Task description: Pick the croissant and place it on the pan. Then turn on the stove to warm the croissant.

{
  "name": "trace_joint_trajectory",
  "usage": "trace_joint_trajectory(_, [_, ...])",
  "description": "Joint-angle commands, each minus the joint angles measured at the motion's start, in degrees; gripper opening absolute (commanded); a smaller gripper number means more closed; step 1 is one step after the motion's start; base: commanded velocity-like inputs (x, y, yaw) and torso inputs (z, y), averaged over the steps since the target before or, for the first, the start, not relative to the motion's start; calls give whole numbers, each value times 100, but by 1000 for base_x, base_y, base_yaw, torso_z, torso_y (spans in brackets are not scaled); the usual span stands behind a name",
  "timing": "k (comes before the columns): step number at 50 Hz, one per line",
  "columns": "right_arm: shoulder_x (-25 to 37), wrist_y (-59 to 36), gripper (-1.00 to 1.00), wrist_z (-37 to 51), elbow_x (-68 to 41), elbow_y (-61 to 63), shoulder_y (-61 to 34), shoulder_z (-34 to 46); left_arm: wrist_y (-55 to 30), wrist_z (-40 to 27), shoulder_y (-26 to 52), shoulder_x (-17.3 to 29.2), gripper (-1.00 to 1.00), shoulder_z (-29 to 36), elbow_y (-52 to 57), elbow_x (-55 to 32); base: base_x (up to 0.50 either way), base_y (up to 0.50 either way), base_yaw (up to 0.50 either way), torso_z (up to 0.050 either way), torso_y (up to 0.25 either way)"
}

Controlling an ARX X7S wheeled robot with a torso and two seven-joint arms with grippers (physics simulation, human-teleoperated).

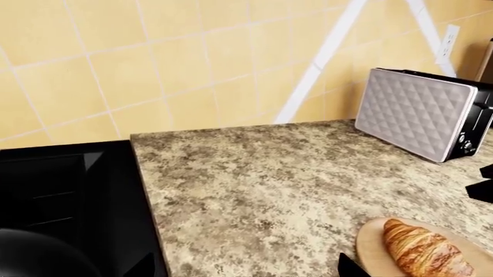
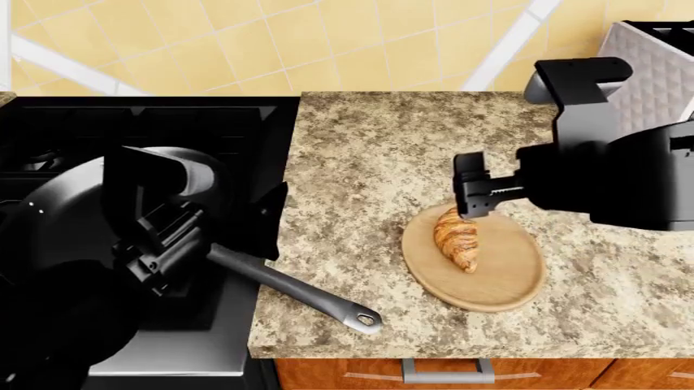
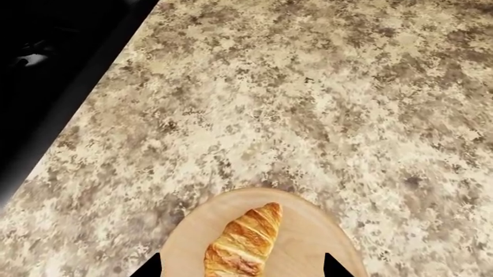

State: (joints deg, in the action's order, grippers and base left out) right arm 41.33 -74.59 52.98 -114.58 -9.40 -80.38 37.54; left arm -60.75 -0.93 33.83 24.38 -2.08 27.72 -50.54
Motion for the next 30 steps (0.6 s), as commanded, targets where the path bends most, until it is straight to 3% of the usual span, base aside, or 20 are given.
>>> trace_joint_trajectory(1, [-153,-30,100,-682,703,-315,104,60,125,59,-1,7,100,100,-167,102,0,0,0,0,0])
trace_joint_trajectory(30, [-338,150,100,-1392,1196,-467,485,281,183,52,20,29,100,155,-254,49,0,0,0,0,0])
